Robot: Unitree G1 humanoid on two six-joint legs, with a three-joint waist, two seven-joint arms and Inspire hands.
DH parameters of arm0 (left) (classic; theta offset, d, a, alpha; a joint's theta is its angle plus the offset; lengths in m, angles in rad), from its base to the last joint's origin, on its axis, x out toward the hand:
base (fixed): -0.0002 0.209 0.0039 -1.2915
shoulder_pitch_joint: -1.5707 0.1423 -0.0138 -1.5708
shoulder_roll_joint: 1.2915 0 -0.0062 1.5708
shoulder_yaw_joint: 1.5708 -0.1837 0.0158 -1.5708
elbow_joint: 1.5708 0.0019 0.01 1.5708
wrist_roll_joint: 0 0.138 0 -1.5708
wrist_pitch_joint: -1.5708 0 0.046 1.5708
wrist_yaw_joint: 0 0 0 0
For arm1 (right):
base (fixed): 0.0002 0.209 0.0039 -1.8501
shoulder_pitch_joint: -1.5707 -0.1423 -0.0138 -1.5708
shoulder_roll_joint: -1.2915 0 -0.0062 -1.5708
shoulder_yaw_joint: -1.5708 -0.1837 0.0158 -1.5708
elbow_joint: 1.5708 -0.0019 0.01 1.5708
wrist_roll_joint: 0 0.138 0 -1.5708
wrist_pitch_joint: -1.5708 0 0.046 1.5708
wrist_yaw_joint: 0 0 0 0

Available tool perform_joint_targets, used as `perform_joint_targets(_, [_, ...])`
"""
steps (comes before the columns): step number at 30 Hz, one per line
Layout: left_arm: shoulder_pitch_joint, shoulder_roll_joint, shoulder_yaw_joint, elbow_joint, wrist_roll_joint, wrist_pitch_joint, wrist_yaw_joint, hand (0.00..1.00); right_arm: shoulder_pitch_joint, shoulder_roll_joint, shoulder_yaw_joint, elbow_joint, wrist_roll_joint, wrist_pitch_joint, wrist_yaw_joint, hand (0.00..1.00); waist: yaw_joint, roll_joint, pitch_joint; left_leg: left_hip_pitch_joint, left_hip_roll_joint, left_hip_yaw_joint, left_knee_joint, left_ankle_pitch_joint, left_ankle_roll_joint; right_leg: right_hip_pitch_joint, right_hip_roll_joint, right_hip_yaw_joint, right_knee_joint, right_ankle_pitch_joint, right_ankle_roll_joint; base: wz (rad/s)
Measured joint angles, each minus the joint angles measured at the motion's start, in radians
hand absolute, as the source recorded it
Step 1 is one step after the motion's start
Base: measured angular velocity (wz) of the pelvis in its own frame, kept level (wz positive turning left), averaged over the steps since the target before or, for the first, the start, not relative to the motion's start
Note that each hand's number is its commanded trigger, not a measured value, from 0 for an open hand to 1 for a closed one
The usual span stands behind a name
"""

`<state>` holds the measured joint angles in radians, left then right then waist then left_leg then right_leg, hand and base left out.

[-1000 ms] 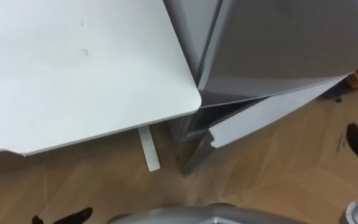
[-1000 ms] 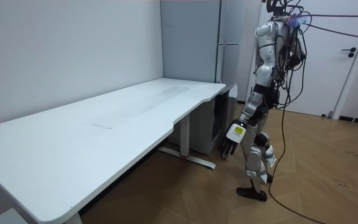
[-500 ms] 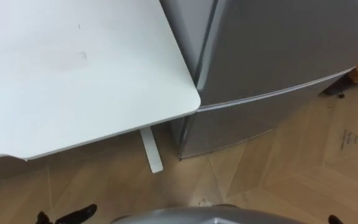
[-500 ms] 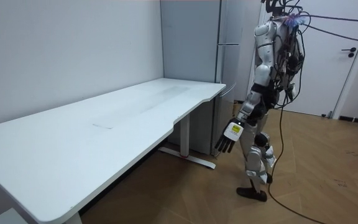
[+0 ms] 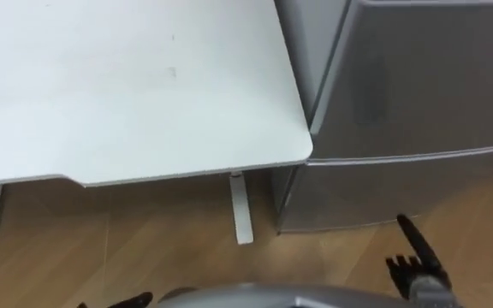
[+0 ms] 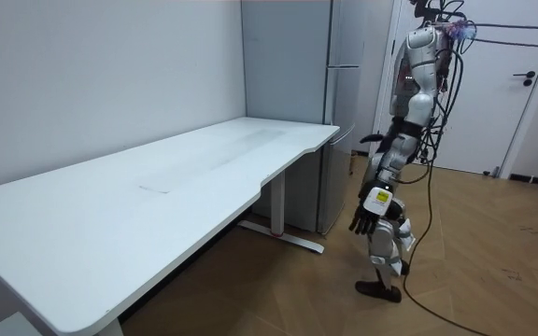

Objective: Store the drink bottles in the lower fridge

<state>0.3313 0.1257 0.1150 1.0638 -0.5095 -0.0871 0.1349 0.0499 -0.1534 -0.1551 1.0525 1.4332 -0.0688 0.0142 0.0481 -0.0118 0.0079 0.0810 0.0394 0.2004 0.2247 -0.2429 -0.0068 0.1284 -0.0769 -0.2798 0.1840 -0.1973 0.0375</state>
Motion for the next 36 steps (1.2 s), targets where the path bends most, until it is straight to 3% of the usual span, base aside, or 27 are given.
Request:
perform_joint_targets(2, [0.008, 0.000, 0.000, -0.003, 0.000, 0.011, 0.001, 0.00, -0.019, -0.003, 0.015, -0.013, 0.019, 0.014, 0.039, 0.00, 0.019, 0.001, -0.0005, 0.000, -0.001, -0.011, 0.001, 0.000, 0.000, 0.007, 0.001, -0.006, 0.000, 0.000, 0.000, 0.20])
perform_joint_targets(6, [0.031, 0.002, 0.001, -0.008, 0.005, 0.041, 0.002, 0.00, -0.037, -0.004, 0.012, -0.018, 0.049, 0.033, 0.092, 0.00, 0.042, 0.004, 0.0009, -0.004, -0.005, -0.054, 0.016, 0.000, 0.000, 0.031, -0.001, -0.056, -0.001, 0.000, 0.000, 0.34])
perform_joint_targets(8, [0.051, 0.000, 0.001, -0.009, 0.012, 0.061, 0.001, 0.00, -0.031, -0.012, 0.013, -0.018, 0.054, 0.045, 0.094, 0.00, 0.044, 0.007, 0.0016, -0.008, -0.006, -0.066, 0.014, 0.000, 0.000, 0.039, -0.002, -0.058, -0.001, -0.002, 0.003, 0.12])
perform_joint_targets(10, [0.059, 0.000, 0.002, -0.009, 0.019, 0.086, -0.005, 0.00, -0.045, -0.015, 0.014, -0.018, 0.056, 0.047, 0.102, 0.00, 0.049, 0.011, 0.0086, -0.009, -0.009, -0.069, 0.016, 0.001, 0.001, 0.039, -0.003, -0.054, -0.002, -0.002, 0.004, 0.00])
perform_joint_targets(13, [0.064, 0.000, 0.005, -0.012, 0.045, 0.092, -0.011, 0.00, -0.045, -0.020, 0.014, -0.017, 0.062, 0.045, 0.120, 0.00, 0.065, 0.013, 0.0089, -0.021, -0.011, -0.071, 0.024, 0.003, 0.002, 0.036, -0.003, -0.055, -0.009, -0.003, 0.005, 0.00])
perform_joint_targets(19, [0.075, -0.002, 0.004, -0.017, 0.090, 0.128, -0.011, 0.00, -0.044, -0.029, 0.015, -0.017, 0.084, 0.045, 0.130, 0.00, 0.067, 0.012, 0.0092, -0.025, -0.017, -0.089, 0.035, 0.005, 0.006, 0.045, -0.006, -0.065, -0.013, -0.004, 0.005, 0.07])
perform_joint_targets(27, [0.076, -0.002, 0.006, -0.064, 0.089, 0.149, -0.011, 0.00, -0.043, -0.037, 0.017, -0.016, 0.088, 0.049, 0.131, 0.00, 0.066, 0.006, 0.0092, -0.028, -0.021, -0.095, 0.037, 0.010, 0.008, 0.045, -0.008, -0.067, -0.015, -0.005, 0.007, 0.03])
perform_joint_targets(32, [0.076, -0.001, 0.006, -0.061, 0.089, 0.154, -0.011, 0.00, -0.032, -0.044, 0.036, 0.012, 0.047, 0.050, 0.173, 0.00, 0.063, -0.001, 0.0023, -0.028, -0.022, -0.101, 0.035, 0.010, 0.008, 0.045, -0.009, -0.073, -0.017, -0.006, 0.008, 0.04])
perform_joint_targets(35, [0.071, -0.001, 0.005, -0.049, 0.092, 0.154, -0.016, 0.00, -0.028, -0.074, 0.083, 0.087, -0.083, 0.075, 0.220, 0.00, 0.057, -0.009, -0.0069, -0.025, -0.029, -0.118, 0.034, 0.010, 0.008, 0.053, -0.012, -0.079, -0.020, -0.010, 0.012, 0.18])
perform_joint_targets(36, [0.070, 0.001, 0.005, -0.044, 0.092, 0.154, -0.016, 0.00, -0.027, -0.075, 0.094, 0.125, -0.136, 0.085, 0.230, 0.00, 0.054, -0.009, -0.0048, -0.019, -0.032, -0.121, 0.033, 0.010, 0.008, 0.065, -0.012, -0.080, -0.027, -0.010, 0.012, 0.16])
